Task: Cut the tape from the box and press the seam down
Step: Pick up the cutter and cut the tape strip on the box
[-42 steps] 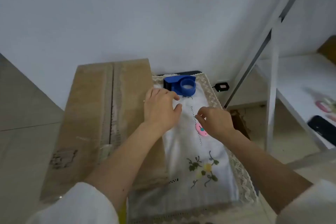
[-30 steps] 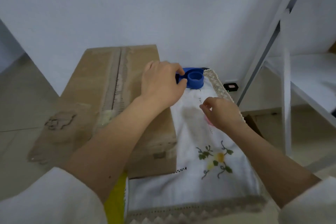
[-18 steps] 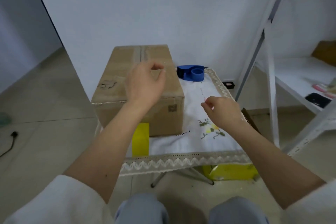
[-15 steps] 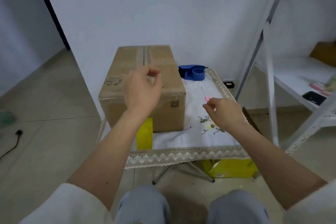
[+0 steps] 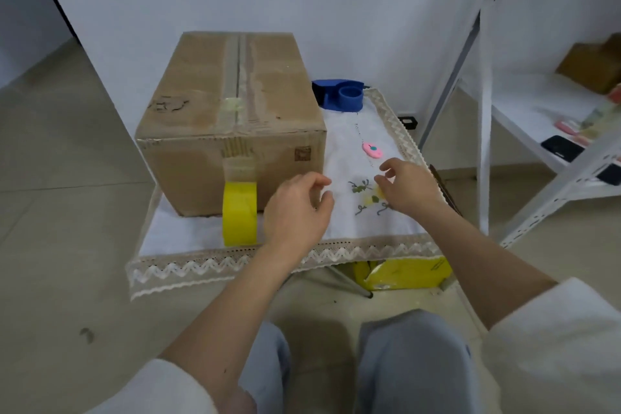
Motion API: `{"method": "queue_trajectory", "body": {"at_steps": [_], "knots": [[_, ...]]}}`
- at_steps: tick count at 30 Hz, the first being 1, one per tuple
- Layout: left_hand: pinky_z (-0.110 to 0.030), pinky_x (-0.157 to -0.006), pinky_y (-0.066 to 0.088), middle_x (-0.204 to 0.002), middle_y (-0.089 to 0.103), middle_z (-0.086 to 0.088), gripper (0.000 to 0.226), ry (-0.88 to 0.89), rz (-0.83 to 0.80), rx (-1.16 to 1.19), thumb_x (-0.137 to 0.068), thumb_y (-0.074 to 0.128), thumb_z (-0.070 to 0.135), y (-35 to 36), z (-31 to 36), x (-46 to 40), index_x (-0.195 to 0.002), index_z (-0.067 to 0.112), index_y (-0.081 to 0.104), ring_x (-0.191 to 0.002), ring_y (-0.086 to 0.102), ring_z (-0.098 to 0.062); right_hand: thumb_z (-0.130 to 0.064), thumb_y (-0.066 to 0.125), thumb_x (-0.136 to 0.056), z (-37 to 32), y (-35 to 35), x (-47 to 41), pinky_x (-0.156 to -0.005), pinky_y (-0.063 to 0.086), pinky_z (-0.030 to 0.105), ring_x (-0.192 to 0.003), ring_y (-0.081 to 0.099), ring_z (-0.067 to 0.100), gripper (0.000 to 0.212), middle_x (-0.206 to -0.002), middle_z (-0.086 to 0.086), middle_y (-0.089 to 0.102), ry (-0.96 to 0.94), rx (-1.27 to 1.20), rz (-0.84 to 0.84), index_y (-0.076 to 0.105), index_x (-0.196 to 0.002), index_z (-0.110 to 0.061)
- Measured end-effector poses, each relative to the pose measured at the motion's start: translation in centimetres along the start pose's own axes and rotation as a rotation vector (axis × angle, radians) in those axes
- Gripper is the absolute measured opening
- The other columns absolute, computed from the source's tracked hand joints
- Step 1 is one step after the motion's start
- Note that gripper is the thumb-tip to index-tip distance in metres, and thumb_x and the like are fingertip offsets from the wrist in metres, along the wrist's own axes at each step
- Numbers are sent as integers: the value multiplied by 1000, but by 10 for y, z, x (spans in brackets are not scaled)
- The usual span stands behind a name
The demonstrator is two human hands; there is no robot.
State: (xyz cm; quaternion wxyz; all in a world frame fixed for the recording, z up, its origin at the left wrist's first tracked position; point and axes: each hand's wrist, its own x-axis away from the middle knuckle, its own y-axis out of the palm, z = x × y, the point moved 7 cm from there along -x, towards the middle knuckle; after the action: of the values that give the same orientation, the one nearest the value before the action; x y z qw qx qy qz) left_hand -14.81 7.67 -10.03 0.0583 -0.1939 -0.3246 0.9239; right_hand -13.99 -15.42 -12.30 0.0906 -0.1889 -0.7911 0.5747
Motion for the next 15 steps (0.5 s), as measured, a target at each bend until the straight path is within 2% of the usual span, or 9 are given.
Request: {"method": "queue_trajectory", "body": {"at_steps": [3, 9, 13, 15], "knots": [[-37, -74, 58, -101, 72, 11, 19, -42, -56, -10, -90, 63, 28, 24, -13, 0, -108, 29, 69, -96, 66, -10, -36, 52, -99, 1, 13, -22, -91, 48, 37, -114, 60, 27, 40, -136, 4, 55, -2, -13, 4, 49, -136, -20], [-27, -79, 53, -107, 73, 8, 20, -66, -121, 15, -92, 62, 25, 52, -28, -7, -110, 24, 70, -100, 65, -12, -34, 47, -101, 0, 42, -67, -103, 41, 43, -131, 44, 30, 45, -144, 11, 44, -4, 29, 1, 41, -144, -21], [-35, -80, 56, -100, 74, 8, 18, -76, -133, 32, -91, 62, 25, 63, -34, -7, -107, 25, 70, -95, 67, -13, -32, 38, -103, -2, 57, -91, -110, 35, 45, -136, 39, 33, 47, -151, 12, 38, -3, 95, -42, 32, -149, -20], [-36, -79, 57, -95, 74, 9, 17, -82, -128, 42, -89, 64, 25, 68, -36, -7, -105, 26, 71, -91, 67, -12, -30, 36, -103, -3, 61, -99, -106, 37, 44, -130, 43, 35, 43, -145, 14, 45, 5, 133, -17, 40, -143, -15]]}}
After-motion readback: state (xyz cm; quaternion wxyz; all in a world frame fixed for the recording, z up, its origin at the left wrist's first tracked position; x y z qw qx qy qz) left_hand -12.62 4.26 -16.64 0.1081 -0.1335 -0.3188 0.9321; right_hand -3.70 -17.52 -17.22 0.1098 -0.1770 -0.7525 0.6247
